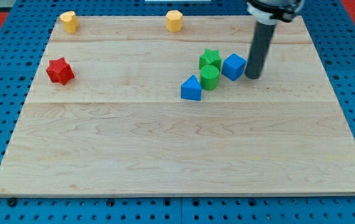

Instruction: Put the triangle parallel to cube

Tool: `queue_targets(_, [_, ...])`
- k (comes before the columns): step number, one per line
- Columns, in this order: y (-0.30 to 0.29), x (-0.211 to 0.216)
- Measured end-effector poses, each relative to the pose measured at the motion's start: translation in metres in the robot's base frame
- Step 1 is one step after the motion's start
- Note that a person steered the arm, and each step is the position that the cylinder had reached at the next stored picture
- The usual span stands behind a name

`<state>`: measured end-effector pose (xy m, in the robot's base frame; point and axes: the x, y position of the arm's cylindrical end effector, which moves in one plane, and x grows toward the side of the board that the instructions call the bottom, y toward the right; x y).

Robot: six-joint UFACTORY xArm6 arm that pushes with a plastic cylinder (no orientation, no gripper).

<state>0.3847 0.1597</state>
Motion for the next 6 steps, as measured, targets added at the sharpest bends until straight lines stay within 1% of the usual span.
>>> queue_targets(1, [-0.024, 0.088])
queue_targets(2, [-0.156, 0.115])
queue_targets(3, [-0.260, 0.099])
queue_targets(4, [-0.267, 0.043])
queue_targets(5, [-0.239, 0.020])
queue_targets(6, [-0.180, 0.020])
